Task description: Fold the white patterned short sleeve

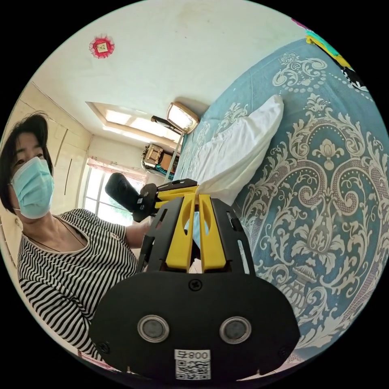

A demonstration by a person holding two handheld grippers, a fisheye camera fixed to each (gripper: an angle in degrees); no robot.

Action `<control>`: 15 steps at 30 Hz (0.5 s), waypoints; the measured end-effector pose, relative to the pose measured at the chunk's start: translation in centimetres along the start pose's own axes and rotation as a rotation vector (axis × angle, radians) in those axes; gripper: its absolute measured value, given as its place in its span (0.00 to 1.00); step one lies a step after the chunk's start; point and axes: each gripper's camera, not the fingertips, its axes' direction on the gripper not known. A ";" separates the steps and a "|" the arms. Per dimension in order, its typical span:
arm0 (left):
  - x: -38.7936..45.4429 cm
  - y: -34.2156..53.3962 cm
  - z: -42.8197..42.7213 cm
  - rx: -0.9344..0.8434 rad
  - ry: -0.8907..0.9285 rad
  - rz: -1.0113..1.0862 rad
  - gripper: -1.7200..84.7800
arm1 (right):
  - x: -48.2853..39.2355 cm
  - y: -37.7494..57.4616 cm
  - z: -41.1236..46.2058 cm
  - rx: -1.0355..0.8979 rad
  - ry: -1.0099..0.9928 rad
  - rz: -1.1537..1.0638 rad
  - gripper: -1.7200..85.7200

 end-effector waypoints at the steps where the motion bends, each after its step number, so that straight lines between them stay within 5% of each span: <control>1: -0.2 0.2 -0.2 0.016 0.005 -0.035 0.06 | 0.1 -0.4 0.3 0.003 -0.017 -0.008 0.11; 8: -4.3 2.8 -1.8 0.124 0.128 -0.338 0.04 | 4.6 -2.5 -1.1 0.149 -0.024 0.125 0.10; 15: -3.7 3.0 -1.3 0.135 0.159 -0.335 0.04 | 8.3 -9.2 -0.4 0.218 -0.088 0.256 0.12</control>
